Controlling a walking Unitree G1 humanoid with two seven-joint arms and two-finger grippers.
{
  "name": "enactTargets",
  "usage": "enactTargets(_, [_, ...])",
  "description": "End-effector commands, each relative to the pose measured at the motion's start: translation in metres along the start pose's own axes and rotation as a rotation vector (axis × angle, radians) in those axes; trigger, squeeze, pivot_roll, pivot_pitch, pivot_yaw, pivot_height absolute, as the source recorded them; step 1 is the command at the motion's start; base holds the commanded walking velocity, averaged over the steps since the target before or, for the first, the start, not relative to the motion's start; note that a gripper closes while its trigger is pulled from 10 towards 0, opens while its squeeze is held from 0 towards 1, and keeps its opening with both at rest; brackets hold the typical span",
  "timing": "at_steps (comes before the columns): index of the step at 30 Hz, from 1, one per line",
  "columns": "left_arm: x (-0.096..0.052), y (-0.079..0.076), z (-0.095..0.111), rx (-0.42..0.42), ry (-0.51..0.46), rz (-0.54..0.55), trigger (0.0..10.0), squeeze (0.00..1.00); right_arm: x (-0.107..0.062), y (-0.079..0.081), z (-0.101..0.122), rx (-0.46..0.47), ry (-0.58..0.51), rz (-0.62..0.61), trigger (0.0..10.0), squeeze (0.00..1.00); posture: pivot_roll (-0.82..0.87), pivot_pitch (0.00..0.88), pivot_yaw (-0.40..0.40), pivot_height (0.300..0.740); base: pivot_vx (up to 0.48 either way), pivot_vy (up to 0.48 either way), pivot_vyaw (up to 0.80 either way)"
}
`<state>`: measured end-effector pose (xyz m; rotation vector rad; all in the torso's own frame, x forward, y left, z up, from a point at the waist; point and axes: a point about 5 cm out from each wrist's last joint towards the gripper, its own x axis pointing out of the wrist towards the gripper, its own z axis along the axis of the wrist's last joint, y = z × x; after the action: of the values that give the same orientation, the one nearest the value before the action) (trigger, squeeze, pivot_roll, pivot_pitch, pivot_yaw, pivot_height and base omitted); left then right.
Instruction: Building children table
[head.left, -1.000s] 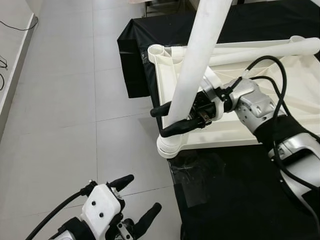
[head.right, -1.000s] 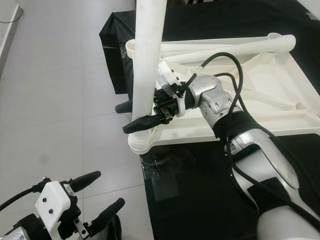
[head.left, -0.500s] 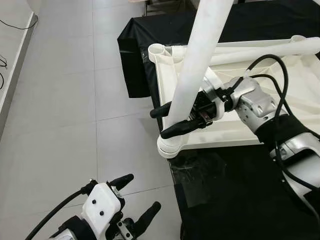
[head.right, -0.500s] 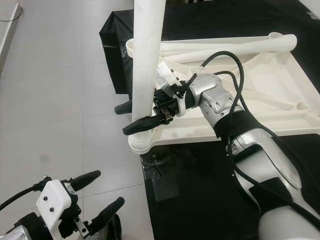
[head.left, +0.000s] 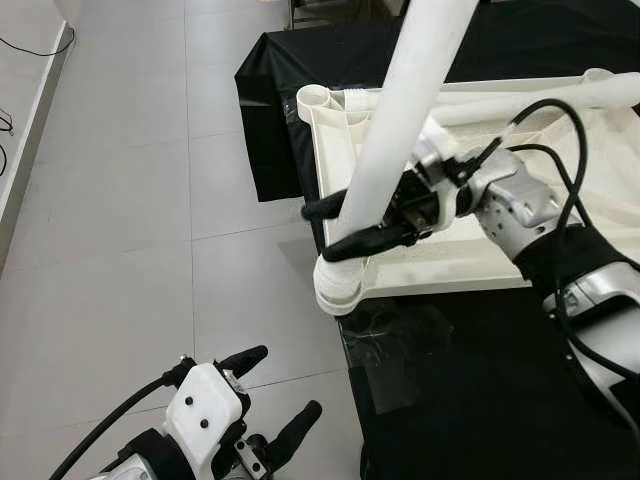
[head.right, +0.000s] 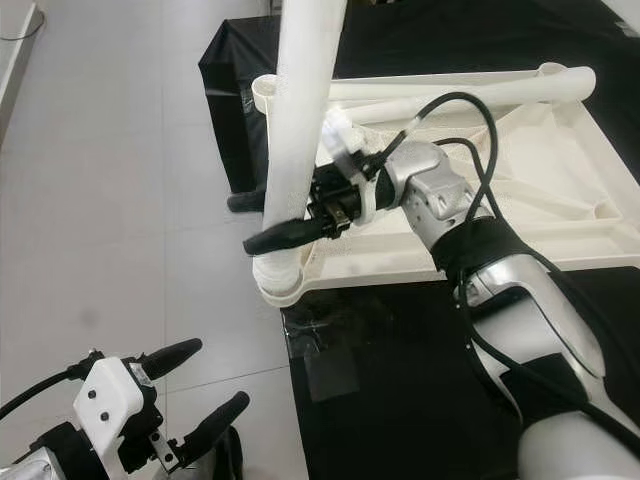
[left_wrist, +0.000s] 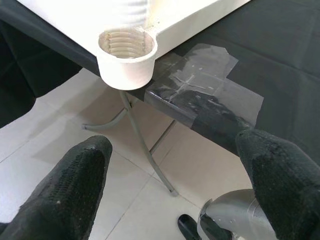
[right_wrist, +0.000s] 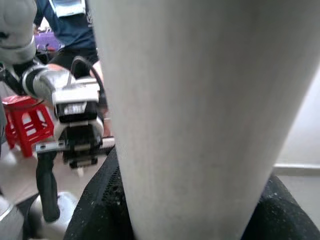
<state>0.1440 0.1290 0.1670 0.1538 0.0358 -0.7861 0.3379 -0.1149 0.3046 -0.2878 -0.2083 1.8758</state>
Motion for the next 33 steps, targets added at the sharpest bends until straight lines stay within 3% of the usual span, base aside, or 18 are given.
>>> enactTargets(1, [-0.002, 0.0, -0.006, -0.005, 0.037, -0.004, 10.0, 0.0, 0.004, 0.001, 0.006, -0.03, 0.004, 0.033, 10.0, 0.0, 0.15, 0.301, -0.005, 0.74, 0.0, 0.0, 0.0])
enactTargets(8, [-0.002, 0.0, -0.006, -0.004, 0.035, -0.004, 10.0, 0.0, 0.011, 0.008, -0.017, 0.006, 0.094, 0.073, 10.0, 0.0, 0.15, 0.299, -0.005, 0.74, 0.0, 0.0, 0.0])
enactTargets(16, [-0.001, 0.0, -0.006, -0.003, 0.036, -0.005, 10.0, 0.0, 0.015, 0.01, -0.032, 0.048, 0.112, 0.081, 10.0, 0.0, 0.15, 0.295, -0.005, 0.74, 0.0, 0.0, 0.0])
enactTargets(33, [-0.002, -0.002, -0.006, -0.005, 0.036, -0.01, 10.0, 0.0, -0.001, 0.005, -0.032, 0.058, 0.139, 0.005, 10.0, 0.0, 0.15, 0.289, -0.006, 0.74, 0.0, 0.0, 0.0])
